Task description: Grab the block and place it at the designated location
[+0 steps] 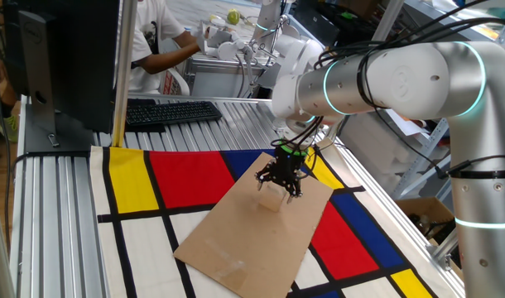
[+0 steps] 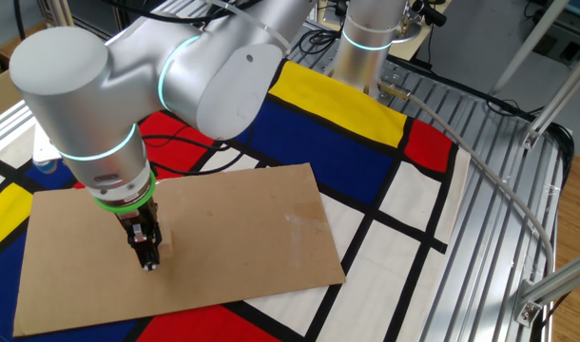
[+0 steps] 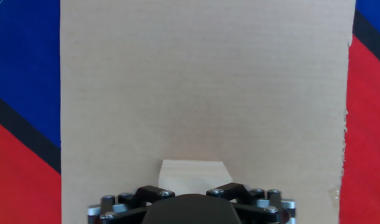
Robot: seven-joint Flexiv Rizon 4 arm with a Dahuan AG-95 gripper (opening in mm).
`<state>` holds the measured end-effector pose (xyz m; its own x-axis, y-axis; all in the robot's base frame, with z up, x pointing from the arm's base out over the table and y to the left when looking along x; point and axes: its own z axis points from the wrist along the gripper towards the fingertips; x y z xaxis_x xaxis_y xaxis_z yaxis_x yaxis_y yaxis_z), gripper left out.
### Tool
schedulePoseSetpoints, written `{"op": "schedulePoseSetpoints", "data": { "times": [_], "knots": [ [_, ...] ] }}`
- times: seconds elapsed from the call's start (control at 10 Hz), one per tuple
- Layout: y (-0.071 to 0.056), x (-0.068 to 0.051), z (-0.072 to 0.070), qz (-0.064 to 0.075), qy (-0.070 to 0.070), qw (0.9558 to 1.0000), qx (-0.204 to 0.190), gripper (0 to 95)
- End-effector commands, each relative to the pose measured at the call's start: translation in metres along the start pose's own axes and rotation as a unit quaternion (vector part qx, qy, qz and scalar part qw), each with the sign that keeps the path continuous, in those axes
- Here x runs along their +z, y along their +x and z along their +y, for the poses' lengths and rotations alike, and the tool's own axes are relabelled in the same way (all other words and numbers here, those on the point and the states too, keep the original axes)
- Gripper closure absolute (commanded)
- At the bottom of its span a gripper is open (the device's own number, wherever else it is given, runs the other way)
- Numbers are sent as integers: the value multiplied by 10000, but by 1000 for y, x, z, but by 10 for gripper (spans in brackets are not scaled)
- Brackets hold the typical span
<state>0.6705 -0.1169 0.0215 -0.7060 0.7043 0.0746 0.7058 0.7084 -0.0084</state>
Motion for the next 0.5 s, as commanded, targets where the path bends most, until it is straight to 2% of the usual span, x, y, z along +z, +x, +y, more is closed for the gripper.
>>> {"op": "schedulePoseSetpoints", "data": {
  "times": [0.1,0.5],
  "knots": [
    [1,-2,2,-18,0,10000,1,190],
    [1,-16,6,0,38,10000,-43,190]
  ]
}}
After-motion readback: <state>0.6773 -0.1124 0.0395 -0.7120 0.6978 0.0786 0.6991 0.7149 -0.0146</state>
